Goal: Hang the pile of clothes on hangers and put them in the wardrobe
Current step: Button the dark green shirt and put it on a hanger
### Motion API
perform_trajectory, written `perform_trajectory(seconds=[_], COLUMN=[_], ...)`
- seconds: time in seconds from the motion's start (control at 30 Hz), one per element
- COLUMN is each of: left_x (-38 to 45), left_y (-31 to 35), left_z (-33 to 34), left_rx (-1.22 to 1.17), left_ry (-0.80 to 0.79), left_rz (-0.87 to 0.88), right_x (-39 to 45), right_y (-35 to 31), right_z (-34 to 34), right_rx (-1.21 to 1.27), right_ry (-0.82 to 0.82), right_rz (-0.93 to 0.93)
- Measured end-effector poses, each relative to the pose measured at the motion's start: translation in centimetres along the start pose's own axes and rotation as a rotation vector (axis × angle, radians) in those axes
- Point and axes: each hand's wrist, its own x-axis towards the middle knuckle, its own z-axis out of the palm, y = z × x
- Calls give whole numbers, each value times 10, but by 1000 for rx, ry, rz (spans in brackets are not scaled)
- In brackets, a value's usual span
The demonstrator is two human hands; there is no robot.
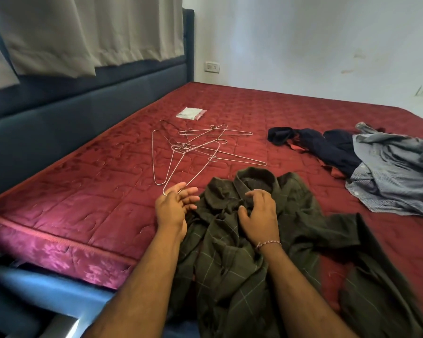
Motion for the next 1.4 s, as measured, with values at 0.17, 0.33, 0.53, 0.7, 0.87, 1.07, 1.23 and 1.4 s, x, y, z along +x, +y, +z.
perform_trajectory(seconds=[0.17,0.33,0.53,0.7,0.87,1.07,1.23,1.4], left_x=[-3,-7,-4,-7,-8,-20,-25,-23], left_y=[8,7,-3,-10,-12,-5,2,5], left_z=[-12,-11,-4,3,2,3,3,1], left_rx=[-223,-103,180,531,554,493,436,309], left_ry=[-42,-268,-287,-473,-614,-685,-641,-546], left_rz=[-124,-128,-57,-80,-41,6,78,107], right_x=[0,0,2,3,5,31,46,47], right_y=[-1,0,2,5,5,13,53,78], right_z=[0,1,2,7,6,-18,-49,-79], right_rx=[-15,-21,-8,-22,62,-95,-213,-178], right_ry=[-36,-70,-75,-95,21,240,-30,15], right_rz=[-13,-34,-47,-57,-4,381,454,376])
